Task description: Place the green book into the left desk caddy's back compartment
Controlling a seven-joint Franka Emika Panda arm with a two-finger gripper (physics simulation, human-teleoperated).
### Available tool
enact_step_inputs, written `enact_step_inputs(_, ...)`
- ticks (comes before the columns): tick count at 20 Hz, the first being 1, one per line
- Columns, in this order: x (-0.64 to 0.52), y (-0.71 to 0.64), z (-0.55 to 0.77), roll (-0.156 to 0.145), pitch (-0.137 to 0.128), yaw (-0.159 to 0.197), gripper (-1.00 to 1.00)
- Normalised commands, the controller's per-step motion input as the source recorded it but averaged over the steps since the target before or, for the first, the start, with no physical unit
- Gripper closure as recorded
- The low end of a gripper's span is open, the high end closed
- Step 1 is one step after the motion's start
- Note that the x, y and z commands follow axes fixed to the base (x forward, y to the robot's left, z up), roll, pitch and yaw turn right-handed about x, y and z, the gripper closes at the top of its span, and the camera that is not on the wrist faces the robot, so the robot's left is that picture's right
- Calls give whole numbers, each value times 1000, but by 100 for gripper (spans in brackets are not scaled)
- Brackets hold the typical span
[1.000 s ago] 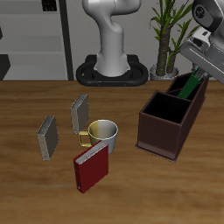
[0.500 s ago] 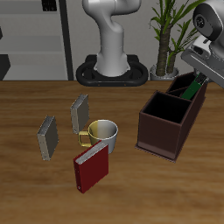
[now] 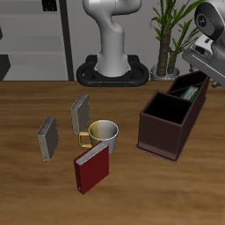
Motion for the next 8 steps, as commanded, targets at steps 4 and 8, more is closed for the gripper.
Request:
enact_step_inputs(4, -59, -54, 89, 3, -23, 16, -100)
enact_step_inputs(8, -71, -57, 94, -6, -10, 7, -100)
